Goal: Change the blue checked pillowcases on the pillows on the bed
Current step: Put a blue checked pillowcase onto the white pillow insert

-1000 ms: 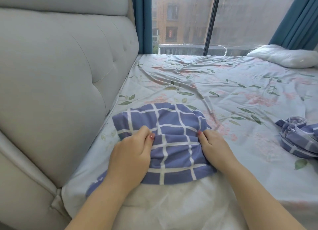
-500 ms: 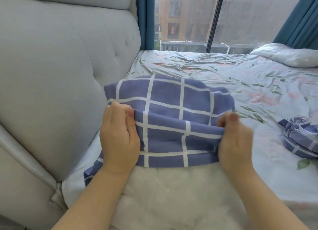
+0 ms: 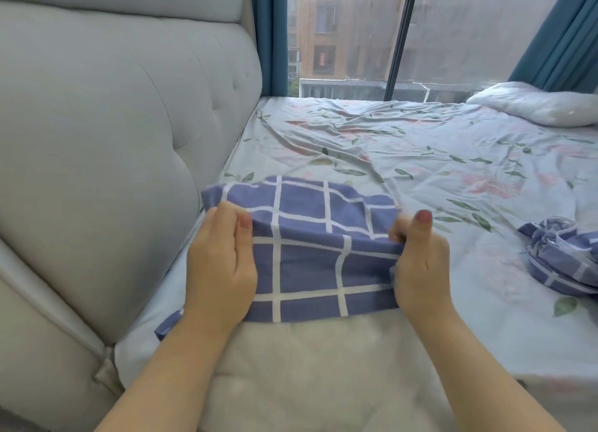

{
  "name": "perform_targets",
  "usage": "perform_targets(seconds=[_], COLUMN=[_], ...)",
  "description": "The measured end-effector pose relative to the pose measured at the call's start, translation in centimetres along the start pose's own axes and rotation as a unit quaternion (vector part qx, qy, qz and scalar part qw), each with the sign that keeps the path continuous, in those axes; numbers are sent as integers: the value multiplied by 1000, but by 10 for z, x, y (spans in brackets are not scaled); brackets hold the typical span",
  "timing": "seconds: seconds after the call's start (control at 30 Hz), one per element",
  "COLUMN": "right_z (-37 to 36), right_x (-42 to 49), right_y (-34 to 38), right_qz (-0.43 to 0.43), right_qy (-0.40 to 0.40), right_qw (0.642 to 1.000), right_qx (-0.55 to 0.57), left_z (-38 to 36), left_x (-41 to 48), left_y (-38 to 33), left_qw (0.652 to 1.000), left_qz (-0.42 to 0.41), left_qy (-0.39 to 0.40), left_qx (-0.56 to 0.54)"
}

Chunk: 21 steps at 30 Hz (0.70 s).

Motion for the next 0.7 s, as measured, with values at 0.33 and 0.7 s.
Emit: perform_targets(seconds=[0.33, 0.7], right_z=[-21, -42], right_x=[-2, -19], right_y=[-26, 11], right_qz=[-250, 217], right_qy=[253, 145], right_qw=[915, 950], right_qx=[-191, -171], left_z=[-30, -15], left_x=[-19, -1], left_y=[54, 90], left_qw=[887, 845], left_qz=[216, 524], left_qy=[342, 69], left_qx=[223, -82])
Point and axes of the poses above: each hand's wrist, its own x-axis towards the middle knuckle, its own z-axis out of the back of the hand, y = z × x, the point moved 2 cm from there along x, towards the middle knuckle, and after that the axes turned 2 degrees about z, right-handed, at the moved point
